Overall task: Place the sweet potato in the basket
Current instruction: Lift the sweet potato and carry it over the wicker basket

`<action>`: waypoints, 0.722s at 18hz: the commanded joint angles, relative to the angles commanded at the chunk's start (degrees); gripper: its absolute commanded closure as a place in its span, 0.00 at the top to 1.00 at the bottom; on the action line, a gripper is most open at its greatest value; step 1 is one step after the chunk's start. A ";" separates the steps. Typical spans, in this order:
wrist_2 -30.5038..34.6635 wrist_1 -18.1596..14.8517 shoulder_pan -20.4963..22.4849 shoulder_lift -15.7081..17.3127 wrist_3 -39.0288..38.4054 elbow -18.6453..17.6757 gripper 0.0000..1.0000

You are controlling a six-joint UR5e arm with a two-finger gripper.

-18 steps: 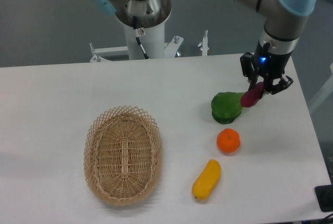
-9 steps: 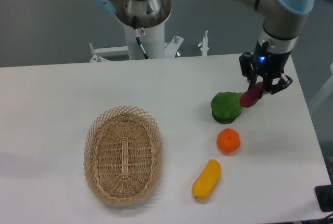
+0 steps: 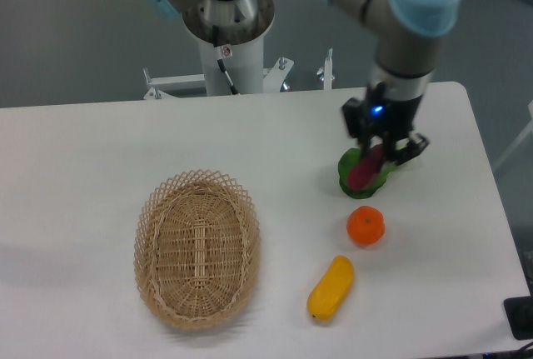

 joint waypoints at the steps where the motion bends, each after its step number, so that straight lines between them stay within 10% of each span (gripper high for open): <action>1: 0.00 0.09 -1.23 0.00 -1.94 -0.70 0.33; 13: 2.63 20.29 -17.23 -2.98 -20.41 -14.68 0.33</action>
